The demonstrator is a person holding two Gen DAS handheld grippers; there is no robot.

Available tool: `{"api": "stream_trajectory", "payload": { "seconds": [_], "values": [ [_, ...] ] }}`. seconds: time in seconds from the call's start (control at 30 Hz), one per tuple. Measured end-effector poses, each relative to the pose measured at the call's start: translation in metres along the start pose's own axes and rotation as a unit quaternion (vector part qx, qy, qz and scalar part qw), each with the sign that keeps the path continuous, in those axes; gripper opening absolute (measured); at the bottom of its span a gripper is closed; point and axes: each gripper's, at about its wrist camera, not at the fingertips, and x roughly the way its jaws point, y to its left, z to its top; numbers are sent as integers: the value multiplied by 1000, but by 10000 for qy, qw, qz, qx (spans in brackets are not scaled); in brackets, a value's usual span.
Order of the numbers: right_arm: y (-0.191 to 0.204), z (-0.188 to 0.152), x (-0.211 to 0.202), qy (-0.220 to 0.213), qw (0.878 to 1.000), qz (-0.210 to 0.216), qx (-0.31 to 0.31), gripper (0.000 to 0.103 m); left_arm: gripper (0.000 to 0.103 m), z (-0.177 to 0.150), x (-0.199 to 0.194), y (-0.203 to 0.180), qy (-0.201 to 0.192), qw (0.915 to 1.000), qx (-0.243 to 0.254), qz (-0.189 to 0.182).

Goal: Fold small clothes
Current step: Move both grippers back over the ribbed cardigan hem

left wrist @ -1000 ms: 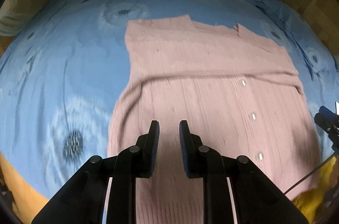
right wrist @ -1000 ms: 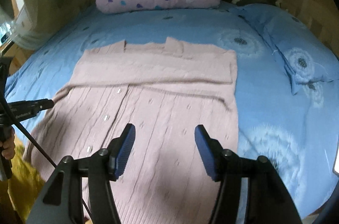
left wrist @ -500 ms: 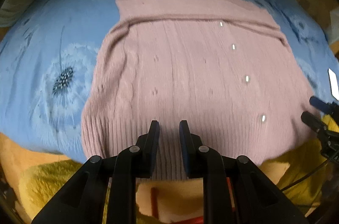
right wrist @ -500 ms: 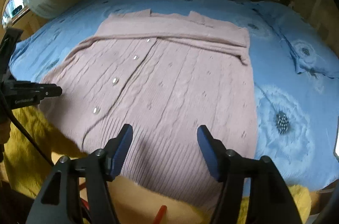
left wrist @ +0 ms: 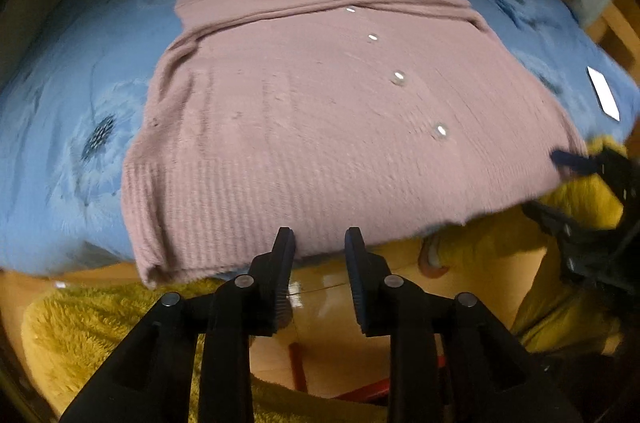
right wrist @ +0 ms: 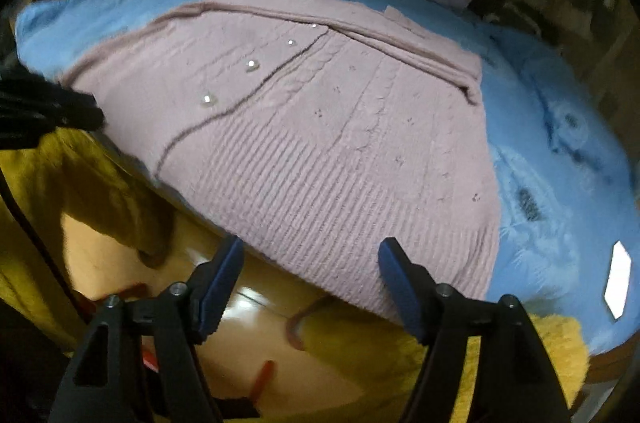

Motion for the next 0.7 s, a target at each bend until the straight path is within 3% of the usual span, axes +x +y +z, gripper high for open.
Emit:
{"api": "stream_trajectory", "payload": {
  "seconds": [0.17,0.3,0.53,0.7],
  "values": [
    [13,-1,7,89,9979,-470,-436,74,20,-8,5,-13,85,9994,243,-243],
    [8,4,6,-65,9961,-805,-354,74,20,-7,11,-16,30,9993,341,150],
    [-20,18,5,-308,9966,-714,274,74,20,1,11,-2,-161,9995,82,242],
    [-30,25,17,-192,9969,-627,439,74,20,10,15,4,-265,9992,-53,283]
  ]
}}
